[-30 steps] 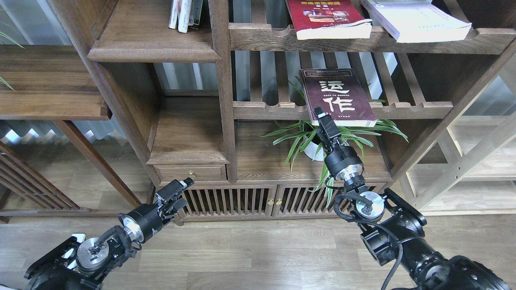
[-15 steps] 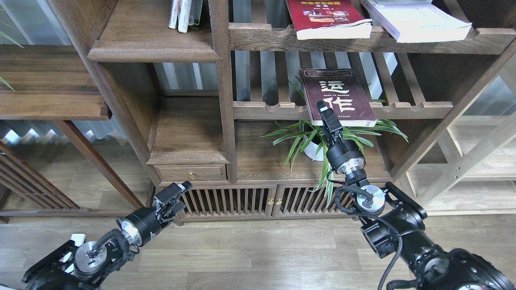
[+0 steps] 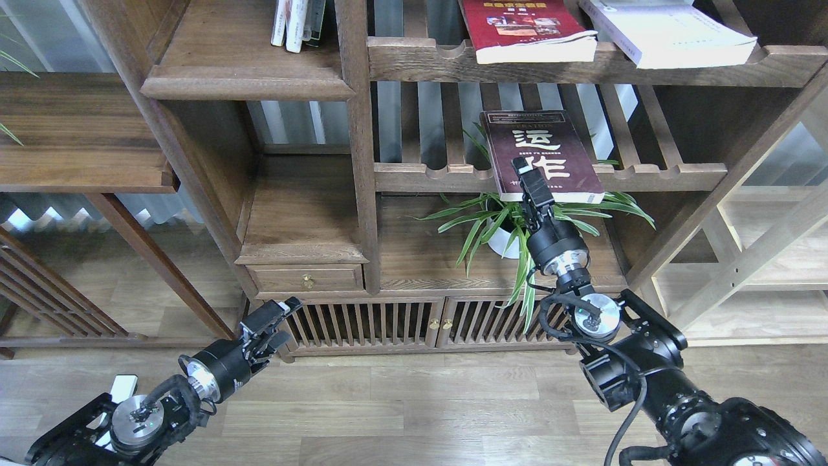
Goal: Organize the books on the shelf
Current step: 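Reach the right gripper up to the red book's lower edge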
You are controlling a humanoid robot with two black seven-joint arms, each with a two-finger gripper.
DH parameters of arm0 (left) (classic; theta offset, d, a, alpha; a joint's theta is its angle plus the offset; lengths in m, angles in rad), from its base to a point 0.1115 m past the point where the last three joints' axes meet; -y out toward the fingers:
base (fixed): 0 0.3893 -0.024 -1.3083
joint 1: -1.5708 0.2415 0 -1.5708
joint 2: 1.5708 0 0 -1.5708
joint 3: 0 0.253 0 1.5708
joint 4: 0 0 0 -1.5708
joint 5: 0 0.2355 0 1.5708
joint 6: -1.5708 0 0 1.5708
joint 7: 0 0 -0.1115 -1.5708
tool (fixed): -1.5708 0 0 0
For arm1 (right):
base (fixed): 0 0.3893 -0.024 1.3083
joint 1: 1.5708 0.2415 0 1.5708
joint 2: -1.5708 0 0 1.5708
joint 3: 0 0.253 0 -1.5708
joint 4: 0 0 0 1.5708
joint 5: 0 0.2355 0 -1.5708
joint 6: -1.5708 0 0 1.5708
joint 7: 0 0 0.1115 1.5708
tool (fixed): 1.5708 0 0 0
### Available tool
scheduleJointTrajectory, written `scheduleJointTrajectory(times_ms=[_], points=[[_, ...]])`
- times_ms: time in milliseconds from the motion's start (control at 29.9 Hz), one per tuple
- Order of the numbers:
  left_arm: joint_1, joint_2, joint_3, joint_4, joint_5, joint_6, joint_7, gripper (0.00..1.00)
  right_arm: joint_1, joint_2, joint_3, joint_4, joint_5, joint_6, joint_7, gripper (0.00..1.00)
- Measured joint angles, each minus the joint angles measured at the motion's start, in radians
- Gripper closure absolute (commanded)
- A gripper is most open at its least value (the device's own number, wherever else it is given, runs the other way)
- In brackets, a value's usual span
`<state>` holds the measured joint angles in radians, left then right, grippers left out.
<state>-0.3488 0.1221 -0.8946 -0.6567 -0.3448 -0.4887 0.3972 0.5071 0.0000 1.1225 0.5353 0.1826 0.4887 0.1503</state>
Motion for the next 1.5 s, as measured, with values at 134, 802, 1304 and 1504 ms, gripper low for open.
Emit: scheduleJointTrajectory(times_ms=[134,802,1304,1504], points=[[0.018,0.005,0.000,0.000,0.000,0.000,0.000,0.00,-0.001,0.000,0.001,-0.003,0.000,0.000,0.000,0.16],[0.037,0.017,0.001,-0.005,0.000,0.000,0.000,0.00,0.008,0.000,0.020,-0.018,0.000,-0.121,0.004,0.27],[0.045,0.017,0.004,-0.006,0.000,0.000,0.001,0.00,0.016,0.000,0.020,-0.024,0.000,-0.127,0.051,0.46],[0.055,0.017,0.005,-0.006,0.001,0.000,0.002,0.00,0.018,0.000,0.022,-0.033,0.000,-0.138,0.078,0.50]])
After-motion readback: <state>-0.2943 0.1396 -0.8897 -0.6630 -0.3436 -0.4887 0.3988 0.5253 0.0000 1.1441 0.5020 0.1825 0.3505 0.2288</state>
